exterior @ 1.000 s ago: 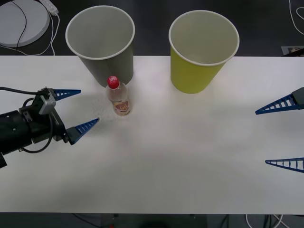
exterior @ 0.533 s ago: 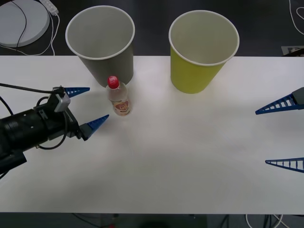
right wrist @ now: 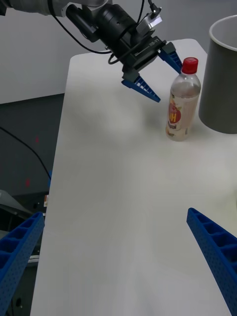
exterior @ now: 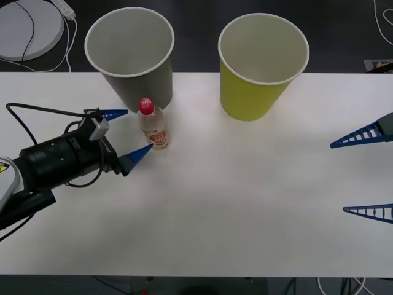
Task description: Put the can into the green bin and the plastic bottle into the gray bin
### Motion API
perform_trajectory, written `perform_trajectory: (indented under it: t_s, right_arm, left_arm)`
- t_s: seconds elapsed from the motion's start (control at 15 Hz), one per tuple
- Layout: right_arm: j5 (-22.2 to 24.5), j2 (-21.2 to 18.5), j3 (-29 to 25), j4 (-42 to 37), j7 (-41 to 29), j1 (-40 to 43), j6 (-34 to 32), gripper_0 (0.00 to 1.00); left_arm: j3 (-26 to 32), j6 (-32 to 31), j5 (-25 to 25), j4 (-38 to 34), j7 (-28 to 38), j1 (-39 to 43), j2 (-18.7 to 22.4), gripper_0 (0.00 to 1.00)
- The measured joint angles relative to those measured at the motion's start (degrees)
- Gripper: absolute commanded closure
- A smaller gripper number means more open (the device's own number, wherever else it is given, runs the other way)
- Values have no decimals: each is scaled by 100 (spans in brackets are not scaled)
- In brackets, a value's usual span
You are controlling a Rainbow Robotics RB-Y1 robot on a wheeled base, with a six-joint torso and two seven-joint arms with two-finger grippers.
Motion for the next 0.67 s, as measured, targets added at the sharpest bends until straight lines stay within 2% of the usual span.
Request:
perform_trajectory:
  t_s: [0.4,0.67]
  right_arm:
    - [0,0,0,0,0,0,0,0]
    - [0,0,0,0,0,0,0,0]
  left_arm:
    - [-239,64,-64,421,40,-477,-36,0]
    - [-284,63,-282,579,102,-665,-231,0]
